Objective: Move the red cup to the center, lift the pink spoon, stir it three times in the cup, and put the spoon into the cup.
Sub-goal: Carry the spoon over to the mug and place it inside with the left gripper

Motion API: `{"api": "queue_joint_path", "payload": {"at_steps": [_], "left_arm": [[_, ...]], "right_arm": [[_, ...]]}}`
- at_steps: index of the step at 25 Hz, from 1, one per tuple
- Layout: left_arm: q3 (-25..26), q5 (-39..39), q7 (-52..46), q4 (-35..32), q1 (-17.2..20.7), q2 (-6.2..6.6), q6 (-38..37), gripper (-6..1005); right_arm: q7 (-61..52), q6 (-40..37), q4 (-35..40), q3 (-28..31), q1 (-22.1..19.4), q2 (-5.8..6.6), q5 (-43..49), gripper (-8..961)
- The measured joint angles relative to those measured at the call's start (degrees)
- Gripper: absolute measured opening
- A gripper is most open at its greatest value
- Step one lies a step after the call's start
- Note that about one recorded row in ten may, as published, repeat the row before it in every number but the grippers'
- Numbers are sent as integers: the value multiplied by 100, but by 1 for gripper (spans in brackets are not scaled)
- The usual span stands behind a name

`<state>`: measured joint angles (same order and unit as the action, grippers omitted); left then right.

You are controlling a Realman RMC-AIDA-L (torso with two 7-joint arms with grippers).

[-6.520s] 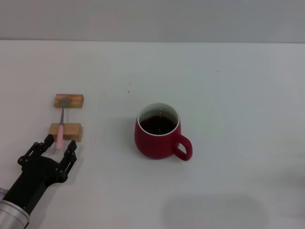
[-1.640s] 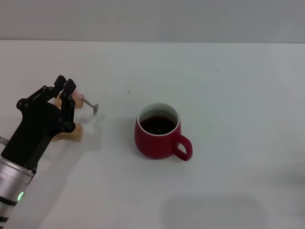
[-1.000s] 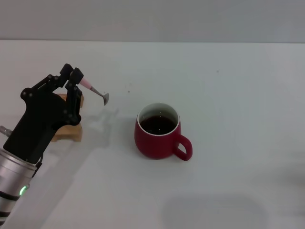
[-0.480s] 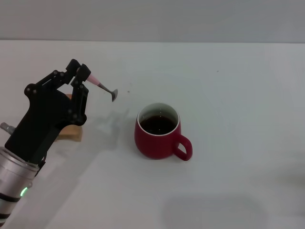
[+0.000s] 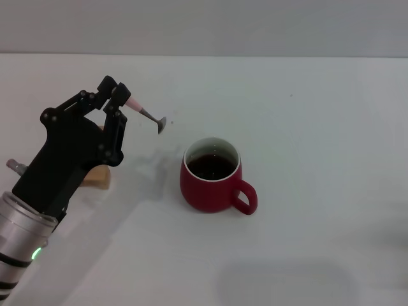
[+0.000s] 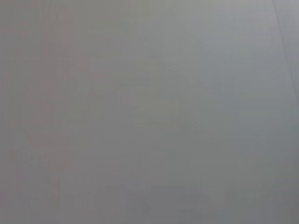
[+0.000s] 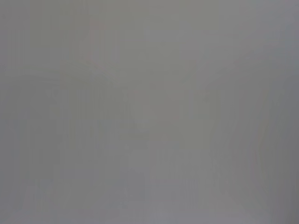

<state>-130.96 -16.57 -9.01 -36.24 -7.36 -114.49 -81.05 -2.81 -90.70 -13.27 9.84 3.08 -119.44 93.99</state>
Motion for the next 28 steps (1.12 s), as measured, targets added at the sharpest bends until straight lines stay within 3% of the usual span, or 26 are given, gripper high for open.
{"api": "queue_joint_path", "payload": {"at_steps": [13,28], "left_arm": [[65,271,-145,-152,-13,6,33,129],[54,441,-178,-640,281,79,81,129]], "right_arm": [[0,-75,24,53,-126,0,-33,0],[0,-27,36,62,-125,0,-39,0]]}}
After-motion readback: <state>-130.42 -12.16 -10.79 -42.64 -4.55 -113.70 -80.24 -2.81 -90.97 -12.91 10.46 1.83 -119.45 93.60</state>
